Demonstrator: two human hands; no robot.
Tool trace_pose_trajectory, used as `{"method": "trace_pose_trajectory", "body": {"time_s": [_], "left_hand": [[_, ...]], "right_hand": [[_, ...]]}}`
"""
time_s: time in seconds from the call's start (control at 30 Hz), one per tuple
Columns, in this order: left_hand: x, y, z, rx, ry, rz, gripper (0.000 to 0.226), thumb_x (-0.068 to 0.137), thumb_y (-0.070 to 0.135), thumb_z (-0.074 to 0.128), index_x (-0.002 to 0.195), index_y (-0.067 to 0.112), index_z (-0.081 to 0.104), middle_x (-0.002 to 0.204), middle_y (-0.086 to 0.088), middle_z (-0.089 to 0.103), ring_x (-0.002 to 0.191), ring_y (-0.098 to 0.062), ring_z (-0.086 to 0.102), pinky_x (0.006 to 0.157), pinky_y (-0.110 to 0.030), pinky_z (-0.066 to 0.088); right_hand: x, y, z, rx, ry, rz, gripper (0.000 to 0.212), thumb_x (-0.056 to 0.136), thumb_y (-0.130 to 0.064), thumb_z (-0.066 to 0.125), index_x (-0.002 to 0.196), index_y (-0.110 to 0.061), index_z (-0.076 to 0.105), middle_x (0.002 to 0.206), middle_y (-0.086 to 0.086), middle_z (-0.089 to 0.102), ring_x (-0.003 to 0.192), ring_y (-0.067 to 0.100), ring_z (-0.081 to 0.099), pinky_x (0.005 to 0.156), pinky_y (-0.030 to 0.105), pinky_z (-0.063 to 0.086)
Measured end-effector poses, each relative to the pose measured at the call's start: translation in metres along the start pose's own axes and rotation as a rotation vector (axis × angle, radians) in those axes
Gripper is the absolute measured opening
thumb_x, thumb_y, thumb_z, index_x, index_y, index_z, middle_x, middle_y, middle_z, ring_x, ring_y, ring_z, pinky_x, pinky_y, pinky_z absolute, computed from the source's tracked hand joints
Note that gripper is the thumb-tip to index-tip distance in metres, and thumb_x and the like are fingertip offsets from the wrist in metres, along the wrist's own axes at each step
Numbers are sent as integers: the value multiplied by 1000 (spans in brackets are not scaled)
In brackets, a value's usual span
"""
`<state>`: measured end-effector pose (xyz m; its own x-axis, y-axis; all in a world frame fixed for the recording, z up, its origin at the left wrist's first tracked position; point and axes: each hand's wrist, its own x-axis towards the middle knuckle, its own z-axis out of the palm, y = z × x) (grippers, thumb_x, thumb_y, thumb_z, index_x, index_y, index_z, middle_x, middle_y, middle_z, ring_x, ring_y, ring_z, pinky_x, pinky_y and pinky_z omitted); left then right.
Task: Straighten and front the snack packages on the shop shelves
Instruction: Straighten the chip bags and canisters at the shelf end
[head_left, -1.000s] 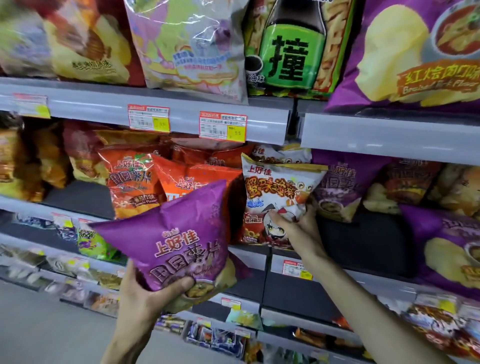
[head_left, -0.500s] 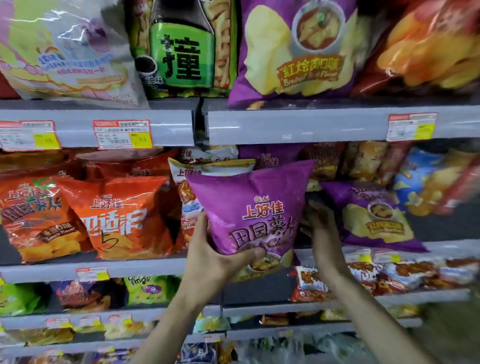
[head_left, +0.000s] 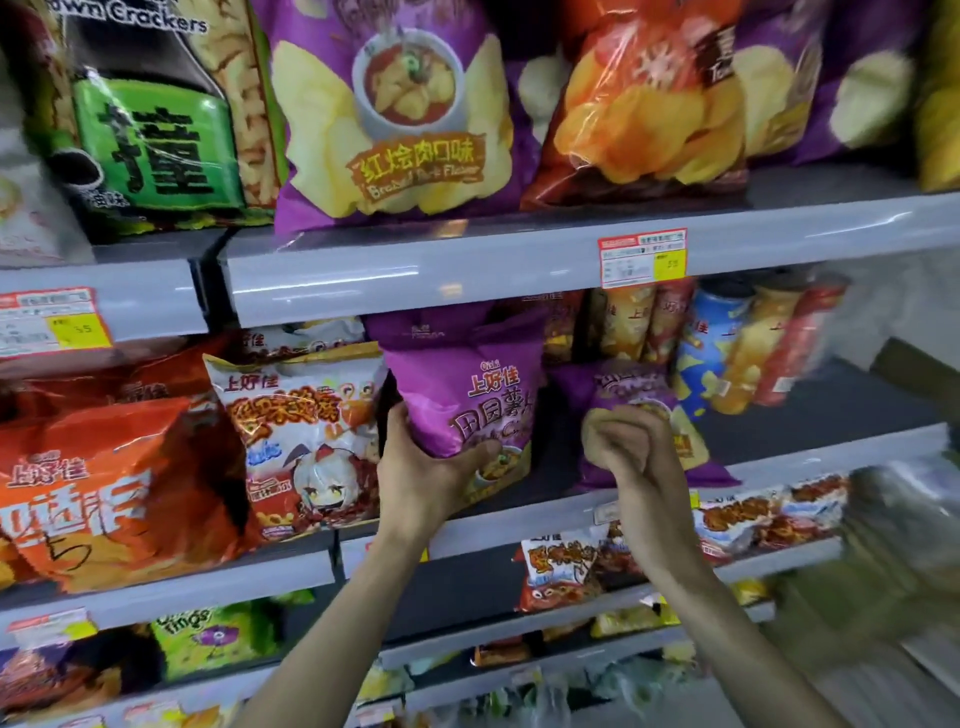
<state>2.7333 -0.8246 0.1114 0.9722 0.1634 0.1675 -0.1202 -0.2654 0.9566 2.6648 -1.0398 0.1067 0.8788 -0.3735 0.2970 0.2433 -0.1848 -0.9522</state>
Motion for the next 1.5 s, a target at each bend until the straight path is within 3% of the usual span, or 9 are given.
{"method": "trace_pose_trajectory", "body": {"time_s": [0.17,0.4,0.53,0.7,0.87,1.13,1.27,1.37,1.5], "left_hand": [[1,-1,6,89,42,12,77,62,33,102,125,21,59,112,9,75,99,-12,71,88,-32,57],[0,-5,0,166,131,74,87,65,36,100,138,31,54,113,15,77,96,-12,76,80,-46,64],[-4,-3,1,155,145,101,103,71,29,98,156,35,40,129,16,73,114,-8,72,97,-46,61],[-10,-3,2,156,222,151,95,77,21,94,157,26,42,124,12,71,110,-7,70,95,-37,61],[-22,-5,-3,179,237,177,82,82,8,89,152,24,48,128,13,65,107,-5,65,84,-7,49],[-30,-22,-12,193,231,195,63,79,10,91,127,33,57,110,7,69,91,-16,69,81,-38,60],[-25,-24,-6,152,176,199,69,81,13,90,138,30,54,119,6,67,101,-14,68,85,-46,61],[-30,-26,-3,120,151,218,72,83,9,84,144,28,52,124,3,67,107,-14,67,86,-48,60],[-34,-27,-4,137,73,216,80,84,15,79,153,31,41,137,3,60,117,-14,64,90,-49,59]], "right_hand": [[15,4,-27,-409,-11,-151,35,100,-27,67,132,-22,56,120,-9,60,114,-7,50,94,9,39],[54,20,-57,-781,-58,-135,50,89,-40,73,131,-21,53,122,4,55,118,24,45,99,40,44],[72,23,-66,-811,-67,-58,61,90,-45,74,138,-19,47,133,8,50,124,30,46,104,49,44],[80,29,-70,-747,-105,39,67,91,-55,70,140,-25,36,142,8,45,124,34,54,100,57,50],[75,36,-72,-732,-111,73,78,89,-62,67,149,-27,31,148,8,48,128,34,55,100,55,51],[70,34,-73,-805,-118,140,98,87,-71,65,159,-19,22,157,10,40,142,37,43,112,54,41],[58,10,-54,-922,23,-195,77,88,-44,73,150,-11,42,145,14,51,139,34,42,112,56,43],[41,-10,-18,-807,-114,-315,64,92,-31,72,147,-12,48,143,7,54,136,25,46,114,47,44],[24,-19,39,-614,-380,-100,73,94,-38,69,157,-22,36,143,-5,53,133,11,44,115,33,35]]}}
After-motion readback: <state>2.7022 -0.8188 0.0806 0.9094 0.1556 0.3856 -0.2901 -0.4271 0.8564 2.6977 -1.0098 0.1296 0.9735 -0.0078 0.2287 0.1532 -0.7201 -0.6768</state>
